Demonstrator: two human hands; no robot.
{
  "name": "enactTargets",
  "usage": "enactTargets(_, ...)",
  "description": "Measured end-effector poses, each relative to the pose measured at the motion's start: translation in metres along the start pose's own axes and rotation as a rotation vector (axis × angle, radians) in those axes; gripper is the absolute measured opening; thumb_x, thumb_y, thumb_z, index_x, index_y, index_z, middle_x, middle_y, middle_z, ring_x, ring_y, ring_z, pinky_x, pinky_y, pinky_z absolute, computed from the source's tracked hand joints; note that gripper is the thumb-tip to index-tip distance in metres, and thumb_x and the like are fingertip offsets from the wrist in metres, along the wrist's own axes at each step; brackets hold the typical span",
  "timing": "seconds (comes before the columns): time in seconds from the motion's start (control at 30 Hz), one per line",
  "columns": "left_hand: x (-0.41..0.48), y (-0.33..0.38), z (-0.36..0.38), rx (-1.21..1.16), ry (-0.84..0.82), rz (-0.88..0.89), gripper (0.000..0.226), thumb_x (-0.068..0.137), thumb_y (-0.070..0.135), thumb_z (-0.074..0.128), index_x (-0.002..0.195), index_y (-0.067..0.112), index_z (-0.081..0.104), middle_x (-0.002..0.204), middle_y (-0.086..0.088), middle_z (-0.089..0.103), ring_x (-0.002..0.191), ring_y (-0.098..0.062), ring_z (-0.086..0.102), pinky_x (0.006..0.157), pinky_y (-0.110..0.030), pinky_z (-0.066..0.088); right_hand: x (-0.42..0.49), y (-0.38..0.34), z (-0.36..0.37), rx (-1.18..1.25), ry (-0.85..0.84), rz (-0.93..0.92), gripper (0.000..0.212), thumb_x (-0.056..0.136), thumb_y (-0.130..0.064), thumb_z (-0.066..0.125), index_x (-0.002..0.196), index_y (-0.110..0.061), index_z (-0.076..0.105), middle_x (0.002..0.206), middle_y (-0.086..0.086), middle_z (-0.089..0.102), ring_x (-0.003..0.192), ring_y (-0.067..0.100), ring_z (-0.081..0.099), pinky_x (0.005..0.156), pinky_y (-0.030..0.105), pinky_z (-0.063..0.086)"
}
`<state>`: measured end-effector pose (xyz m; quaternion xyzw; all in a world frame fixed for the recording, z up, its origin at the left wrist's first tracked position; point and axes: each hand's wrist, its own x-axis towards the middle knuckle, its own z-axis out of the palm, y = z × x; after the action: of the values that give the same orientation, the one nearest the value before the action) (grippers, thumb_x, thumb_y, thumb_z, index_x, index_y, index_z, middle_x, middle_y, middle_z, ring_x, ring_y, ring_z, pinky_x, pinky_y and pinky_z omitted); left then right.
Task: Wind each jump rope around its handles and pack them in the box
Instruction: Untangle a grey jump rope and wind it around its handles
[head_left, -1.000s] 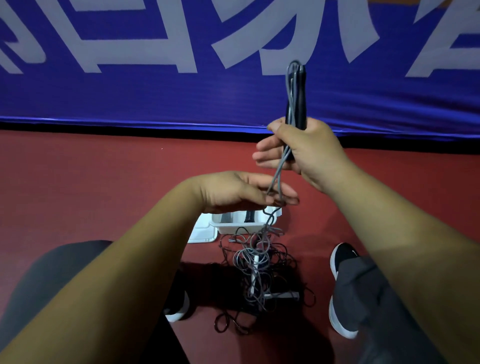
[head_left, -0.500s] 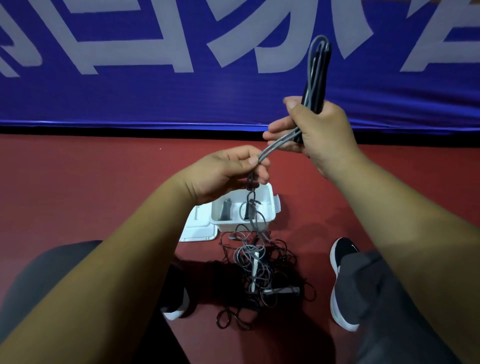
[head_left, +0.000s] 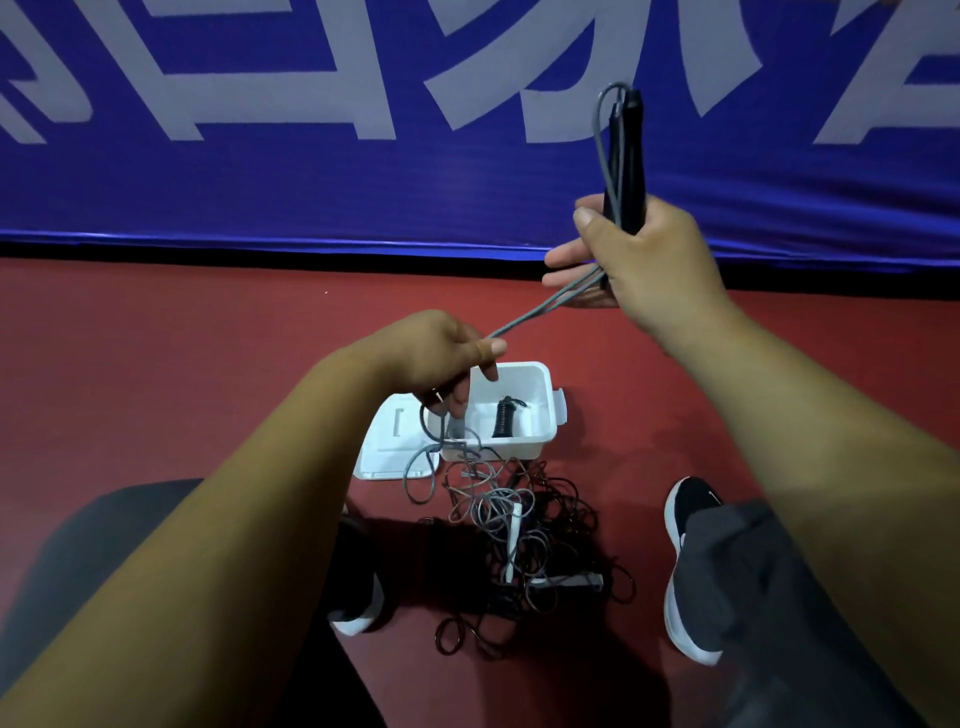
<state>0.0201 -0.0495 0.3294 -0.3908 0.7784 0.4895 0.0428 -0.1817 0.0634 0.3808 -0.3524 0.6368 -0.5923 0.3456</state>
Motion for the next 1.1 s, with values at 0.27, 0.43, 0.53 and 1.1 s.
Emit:
enactTargets(0.27, 0.011, -0.007, -0.014, -0.442, 0.244, -0.017, 0.019, 0.110, 0.016, 0.052, 0.105, 0.007, 0.068, 0.095, -0.011, 0.073, 0.087, -0.021, 0.074, 0.075, -0.037, 0.059, -0.010, 0.007, 0.003, -0.071, -0.350, 0.203, 0.025, 0.107, -0.017, 0.064, 0.128, -0.004, 0.059, 0.110, 0.023, 0.078, 0.095, 0.037, 0.080, 0.084, 0.046, 0.067)
enactTargets(0.43, 0.012, -0.003, -0.020, -0.563, 0.291, 0.036, 0.017, 0.106, 0.008, 0.055, 0.099, 0.015, 0.069, 0.095, -0.005, 0.077, 0.091, -0.016, 0.076, 0.079, -0.034, 0.059, -0.019, 0.008, 0.005, -0.154, -0.642, 0.324, 0.032, 0.105, -0.014, 0.064, 0.132, 0.001, 0.056, 0.114, 0.020, 0.079, 0.104, 0.037, 0.078, 0.091, 0.047, 0.064)
enactTargets(0.53, 0.011, 0.001, -0.024, -0.609, 0.301, 0.130, 0.017, 0.101, 0.001, 0.059, 0.101, 0.011, 0.072, 0.092, -0.008, 0.074, 0.089, -0.023, 0.073, 0.087, -0.038, 0.057, -0.025, 0.010, 0.007, -0.216, -0.810, 0.419, 0.034, 0.105, -0.012, 0.065, 0.134, 0.001, 0.054, 0.119, 0.015, 0.078, 0.106, 0.038, 0.077, 0.084, 0.050, 0.066)
enactTargets(1.1, -0.023, 0.031, -0.021, 0.109, 0.118, 0.498, 0.018, 0.091, 0.011, 0.079, 0.104, 0.023, 0.085, 0.088, 0.012, 0.071, 0.084, -0.003, 0.067, 0.077, -0.017, 0.050, -0.012, 0.068, 0.017, -0.630, -0.849, 0.664, 0.024, 0.095, -0.002, 0.069, 0.111, 0.015, 0.071, 0.096, 0.023, 0.080, 0.098, 0.033, 0.079, 0.069, 0.028, 0.065)
